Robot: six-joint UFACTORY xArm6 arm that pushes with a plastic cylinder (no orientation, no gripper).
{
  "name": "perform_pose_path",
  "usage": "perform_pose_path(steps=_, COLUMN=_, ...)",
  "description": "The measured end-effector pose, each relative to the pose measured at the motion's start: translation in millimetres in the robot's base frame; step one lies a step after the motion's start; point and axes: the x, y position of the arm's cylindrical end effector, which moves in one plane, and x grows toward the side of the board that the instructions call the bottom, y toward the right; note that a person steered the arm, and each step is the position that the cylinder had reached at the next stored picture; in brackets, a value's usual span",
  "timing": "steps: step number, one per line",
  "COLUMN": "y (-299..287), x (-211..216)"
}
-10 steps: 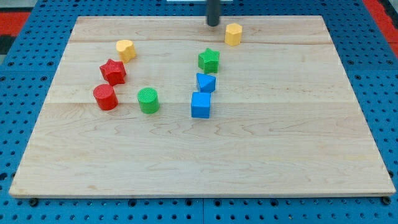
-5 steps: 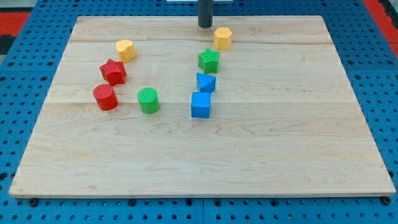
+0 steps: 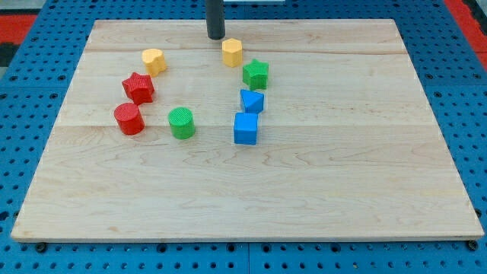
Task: Move the yellow hexagon to the left of the green star
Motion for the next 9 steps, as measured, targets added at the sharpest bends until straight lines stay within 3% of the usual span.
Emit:
perform_pose_path(steps=1, y=63, x=-16)
perform_pose_path(steps=2, y=93, x=4)
perform_pose_path(steps=4, y=0, x=49)
perform_pose_path(steps=5, y=-5, x=44)
perform_pose_path(steps=6, y=-26, x=10)
perform_pose_path(steps=7, y=-105, x=5)
perform_pose_path(steps=9, y=-70, x=41)
